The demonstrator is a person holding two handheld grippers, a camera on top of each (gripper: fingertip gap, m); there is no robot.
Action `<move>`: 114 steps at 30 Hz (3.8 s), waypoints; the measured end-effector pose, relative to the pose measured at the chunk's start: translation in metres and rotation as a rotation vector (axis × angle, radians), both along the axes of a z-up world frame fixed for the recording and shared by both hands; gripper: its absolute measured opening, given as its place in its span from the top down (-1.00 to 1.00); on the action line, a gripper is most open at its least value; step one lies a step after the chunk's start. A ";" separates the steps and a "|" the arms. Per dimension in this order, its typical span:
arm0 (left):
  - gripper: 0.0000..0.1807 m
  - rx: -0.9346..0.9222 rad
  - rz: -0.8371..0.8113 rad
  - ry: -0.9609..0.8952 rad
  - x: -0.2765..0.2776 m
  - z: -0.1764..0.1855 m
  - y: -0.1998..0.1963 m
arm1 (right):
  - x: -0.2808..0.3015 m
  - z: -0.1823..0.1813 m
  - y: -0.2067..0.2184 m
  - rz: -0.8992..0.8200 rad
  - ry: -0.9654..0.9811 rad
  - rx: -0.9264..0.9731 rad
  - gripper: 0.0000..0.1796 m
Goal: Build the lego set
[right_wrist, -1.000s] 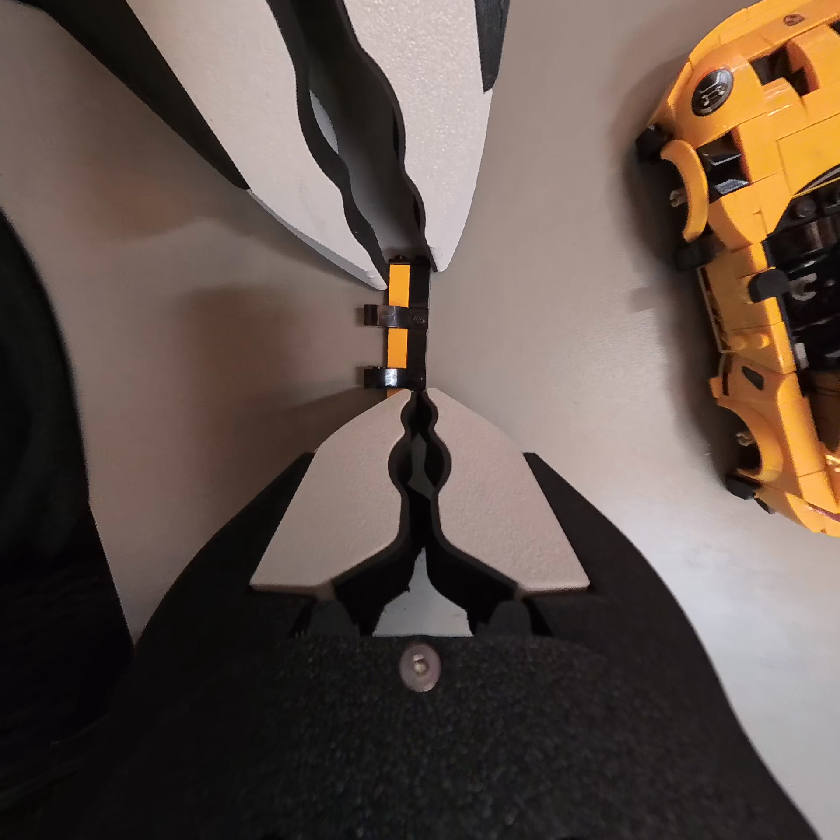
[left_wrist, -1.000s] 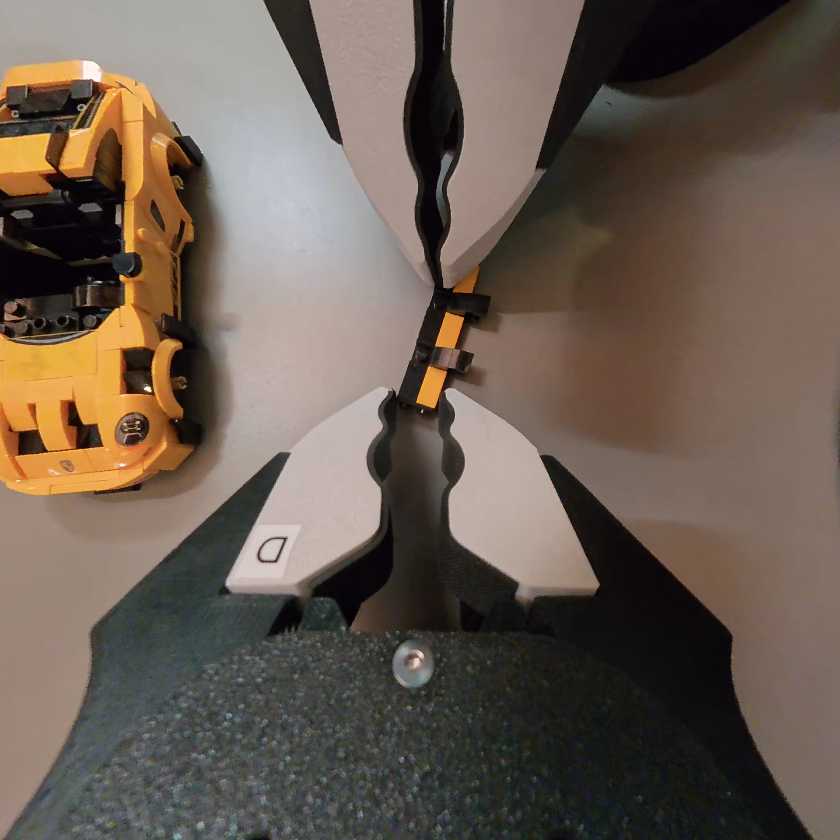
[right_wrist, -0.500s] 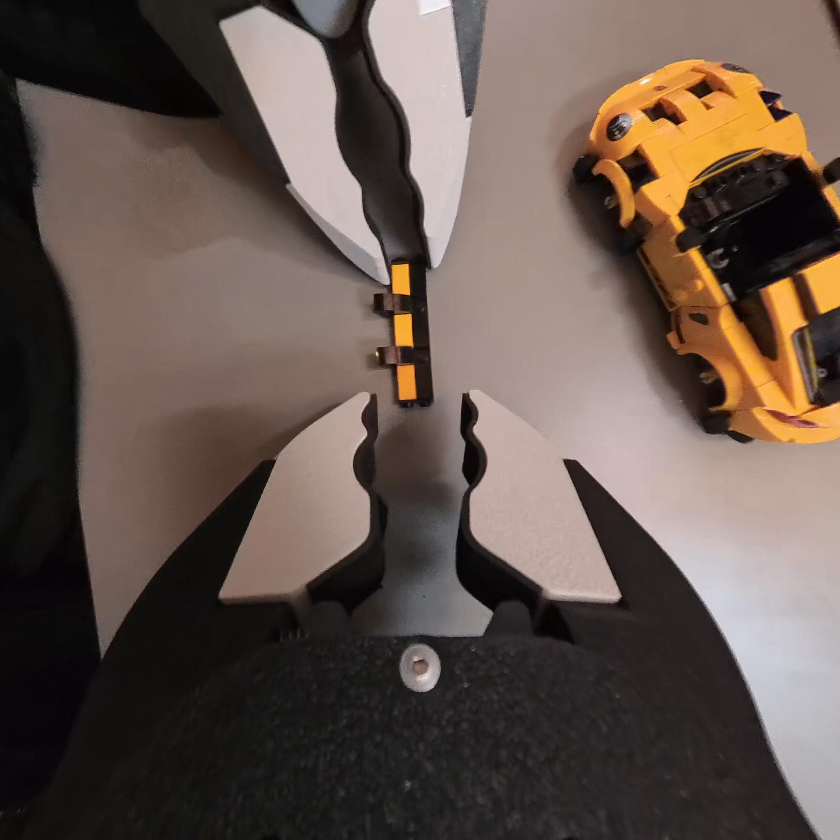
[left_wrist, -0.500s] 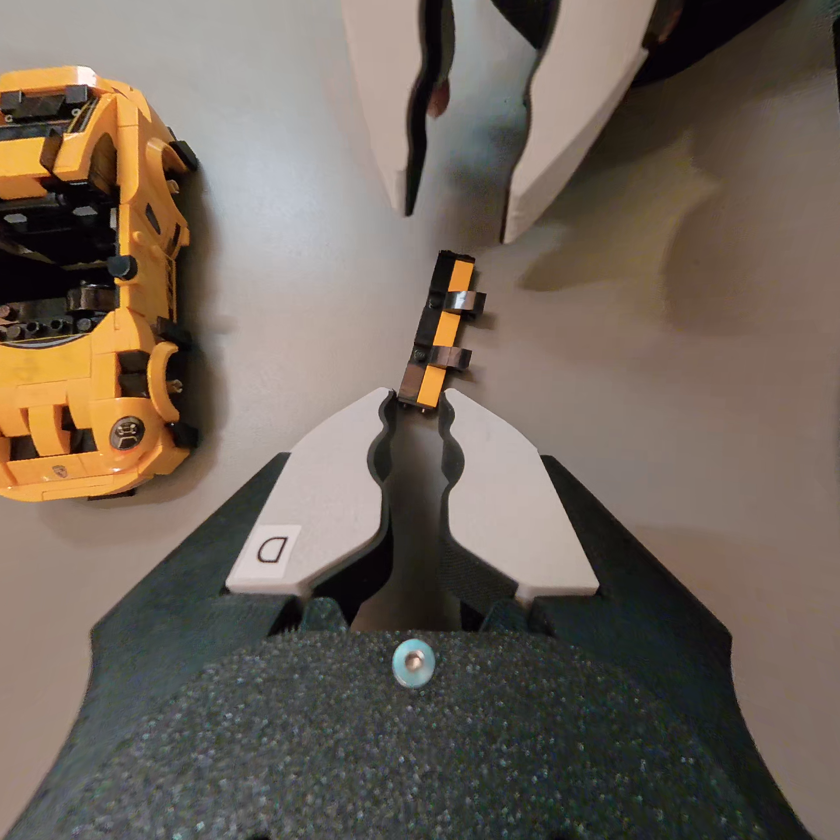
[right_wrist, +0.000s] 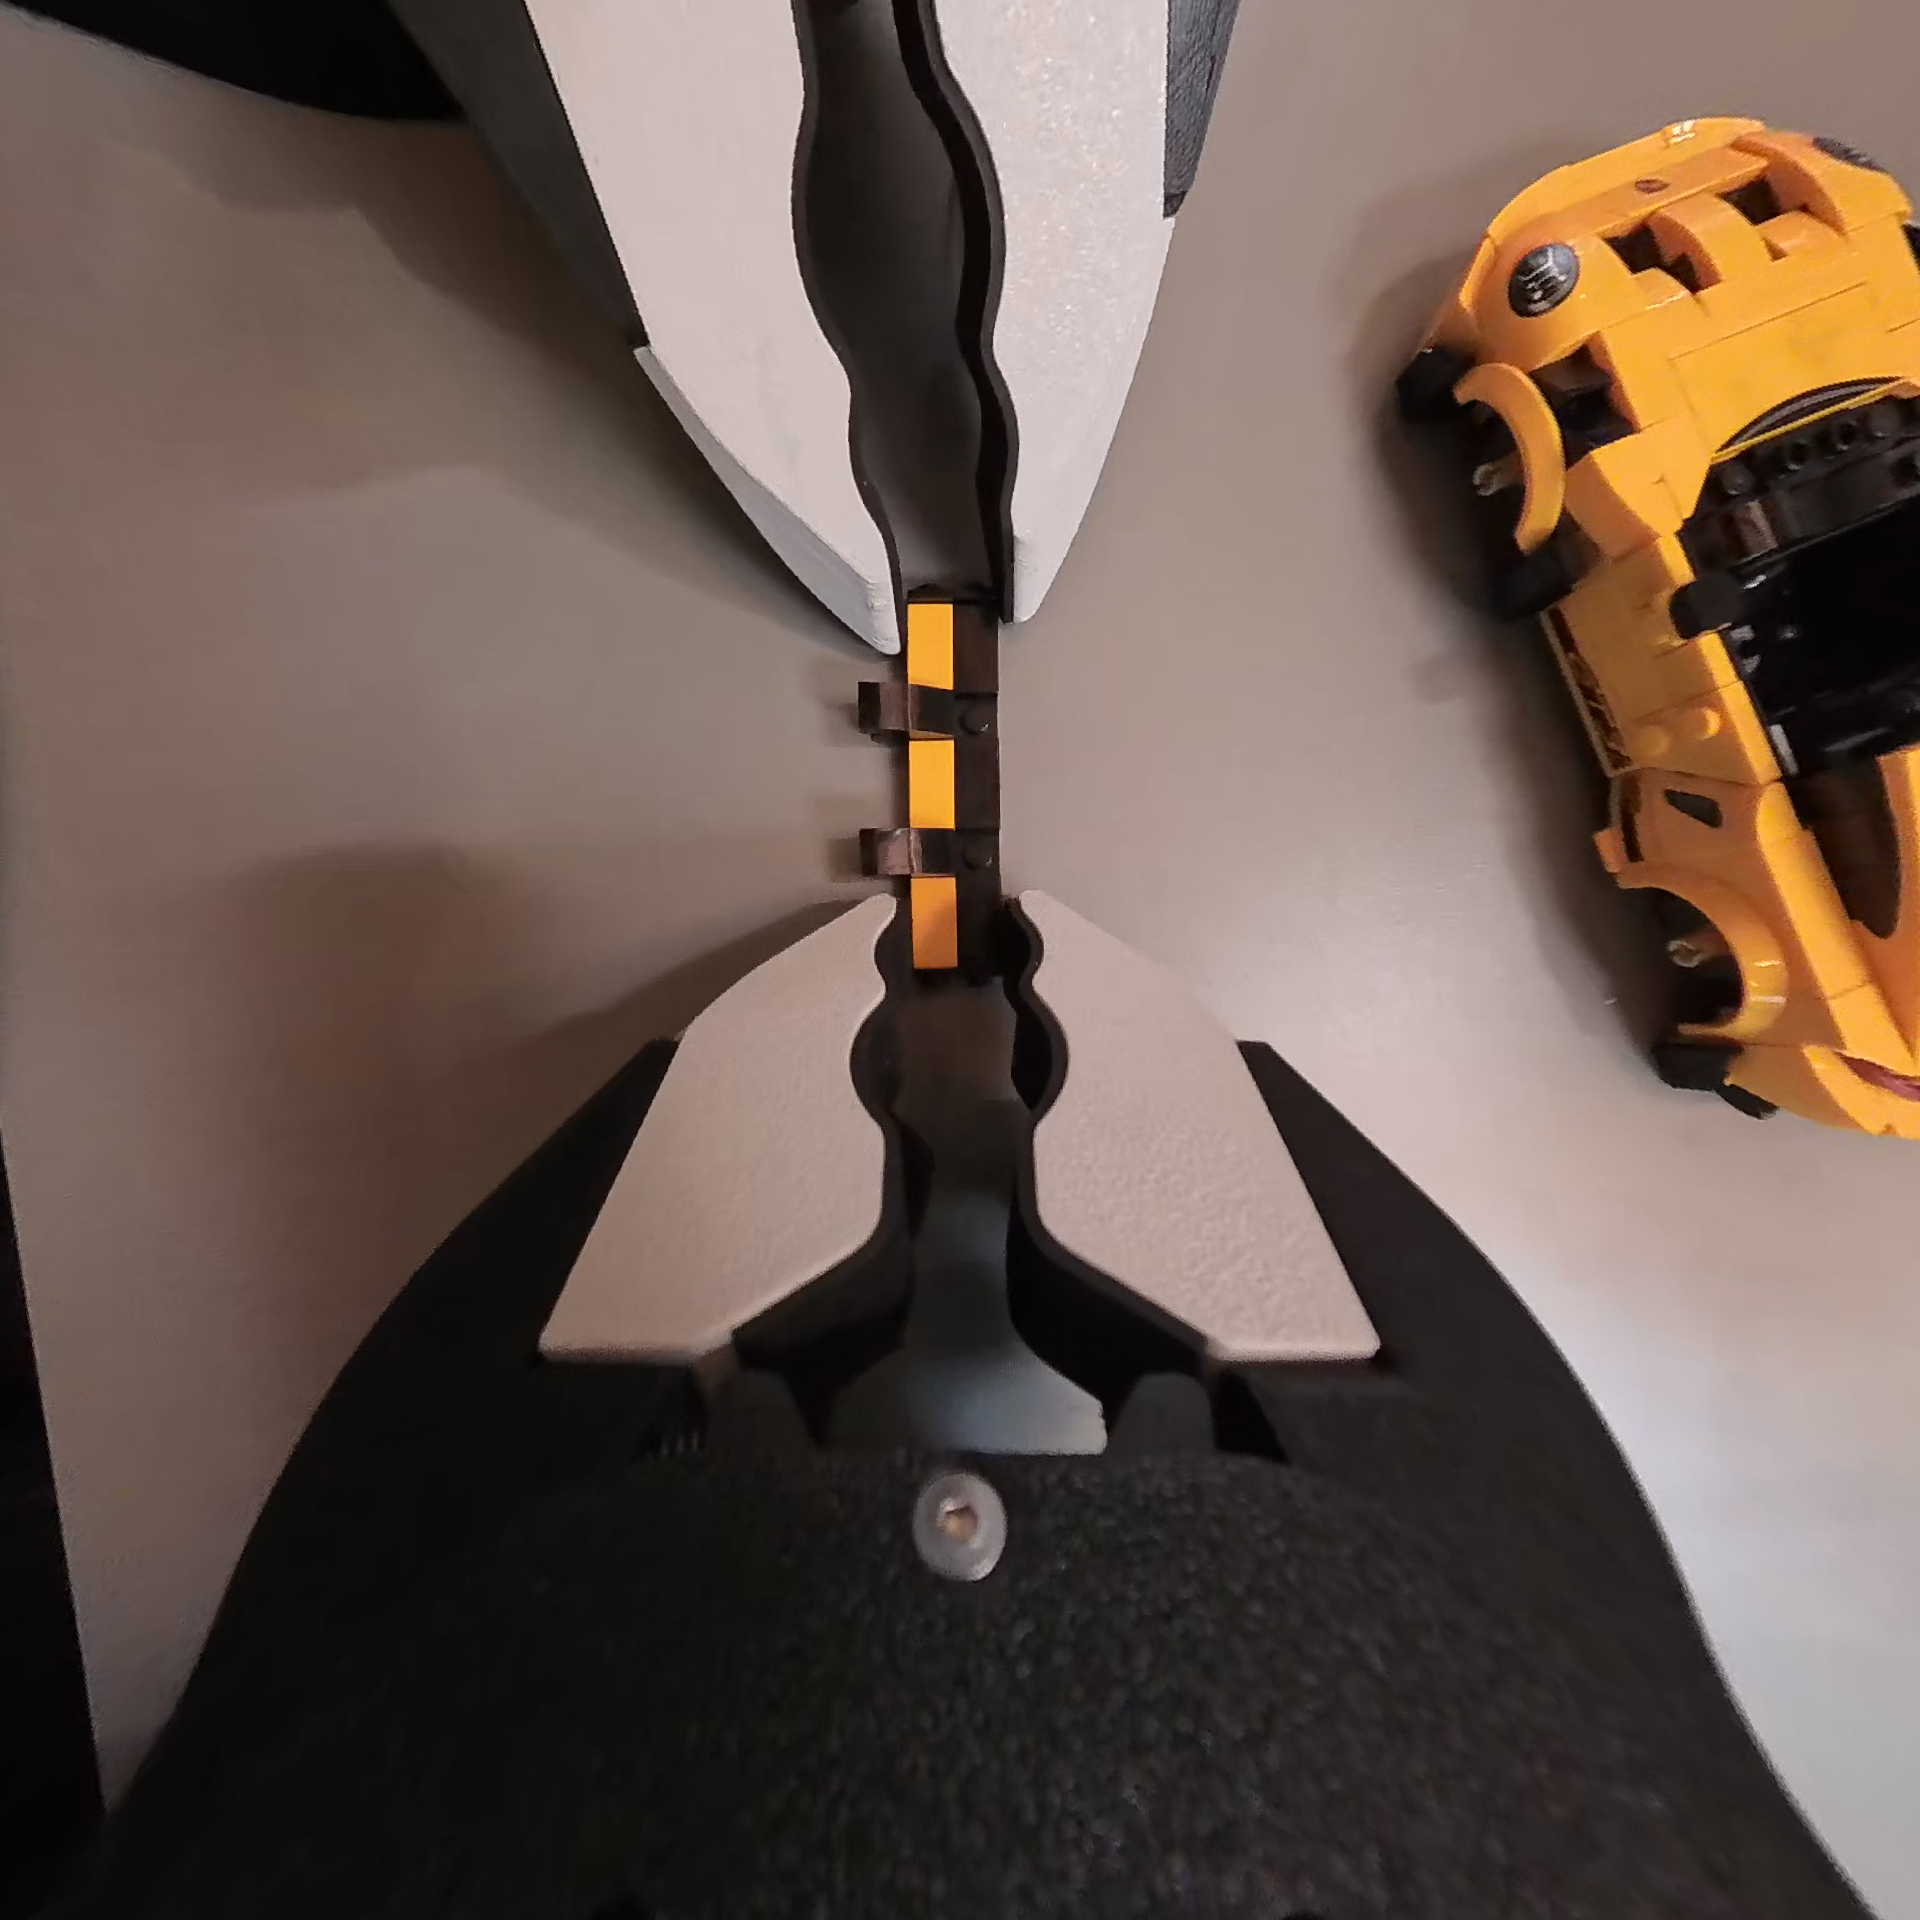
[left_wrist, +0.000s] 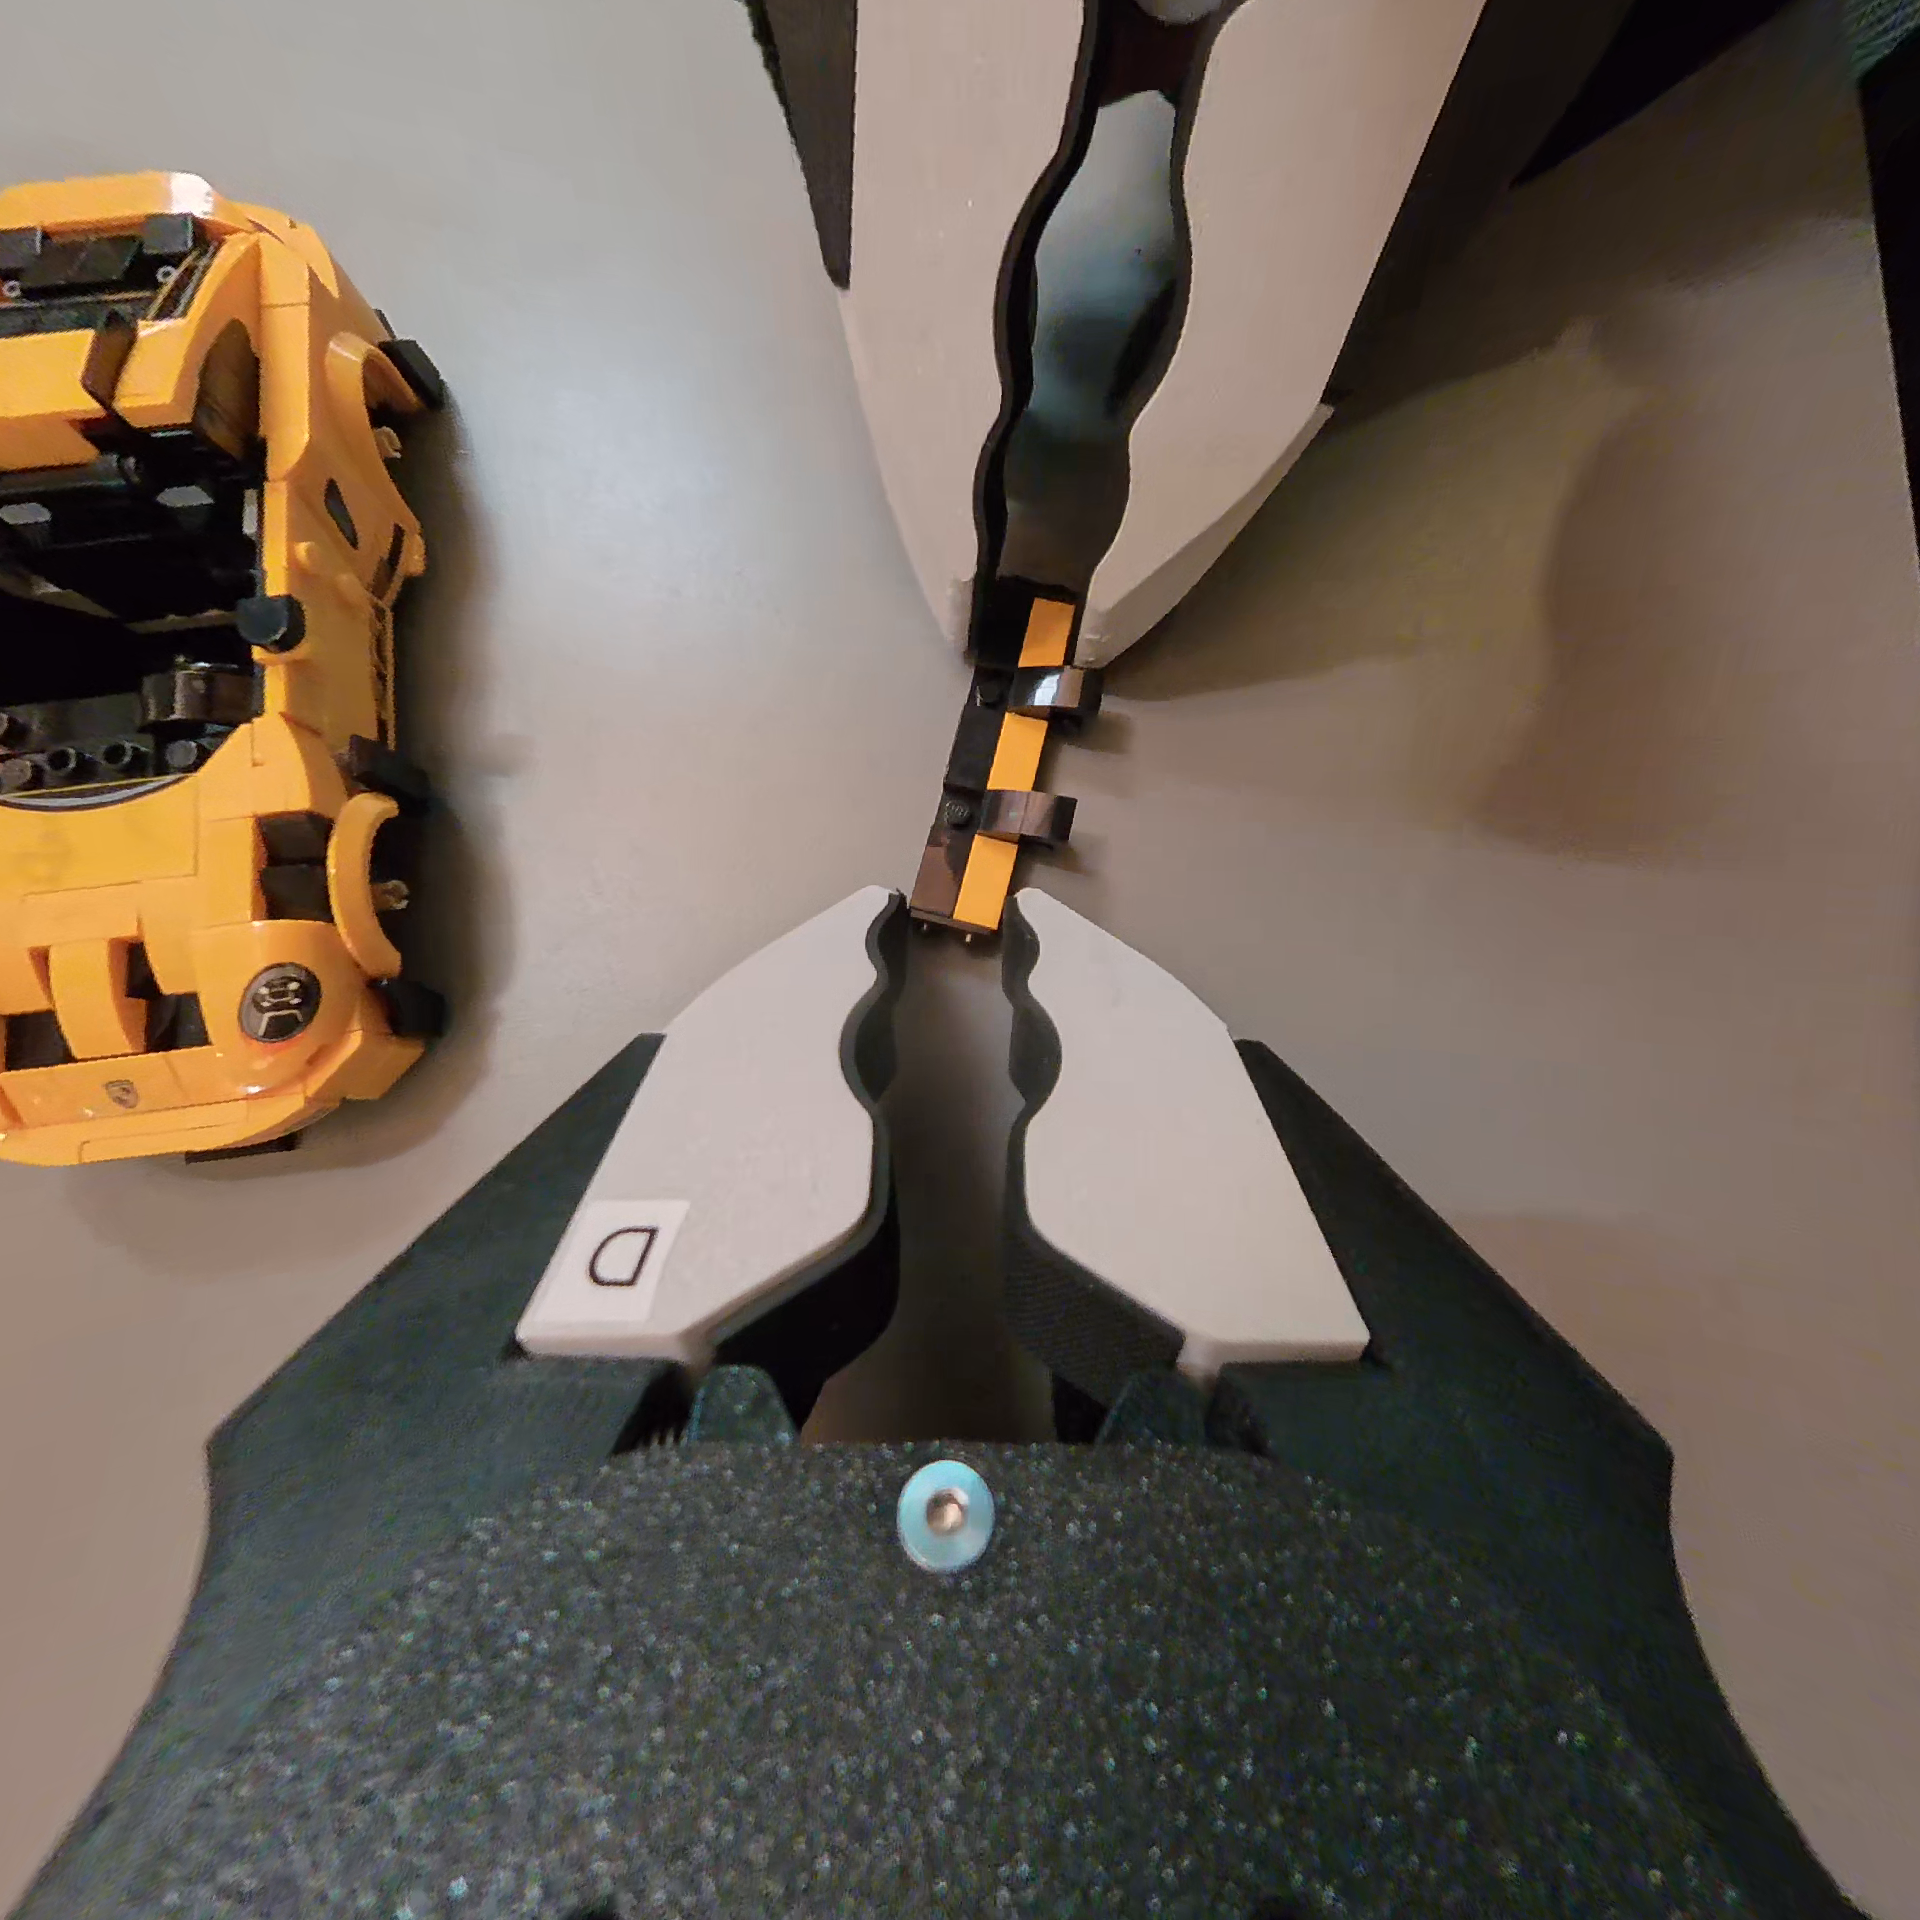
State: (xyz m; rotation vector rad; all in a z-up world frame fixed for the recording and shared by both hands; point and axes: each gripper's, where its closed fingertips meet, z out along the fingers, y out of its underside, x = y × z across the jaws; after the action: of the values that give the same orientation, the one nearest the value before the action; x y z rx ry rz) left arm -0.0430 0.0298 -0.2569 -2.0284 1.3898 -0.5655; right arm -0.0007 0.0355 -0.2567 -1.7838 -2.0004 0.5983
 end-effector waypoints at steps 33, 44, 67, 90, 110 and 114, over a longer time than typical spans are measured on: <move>0.97 0.282 0.373 -0.516 -0.043 0.102 0.061 | -0.010 0.103 0.085 -0.277 0.593 0.069 0.51; 1.00 0.420 0.557 -0.628 -0.082 0.130 0.078 | 0.036 0.135 0.146 -0.655 0.945 0.279 1.00; 1.00 0.693 0.777 -0.731 -0.128 0.222 0.184 | 0.048 0.140 0.142 -0.631 0.970 0.307 1.00; 1.00 0.790 1.128 -0.425 -0.223 0.192 0.209 | 0.064 0.135 0.164 -0.716 0.977 0.409 0.99; 1.00 0.823 1.023 -0.449 -0.180 0.214 0.206 | 0.064 0.137 0.162 -0.699 0.997 0.369 0.97; 1.00 0.845 0.996 -0.450 -0.170 0.224 0.211 | 0.064 0.137 0.162 -0.694 0.997 0.370 0.97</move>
State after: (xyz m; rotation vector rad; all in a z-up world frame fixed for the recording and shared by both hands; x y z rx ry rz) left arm -0.2129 0.2404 -0.0326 -1.4665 0.1596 0.0456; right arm 0.0632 0.1970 -0.1198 -1.3769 -0.7082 0.6346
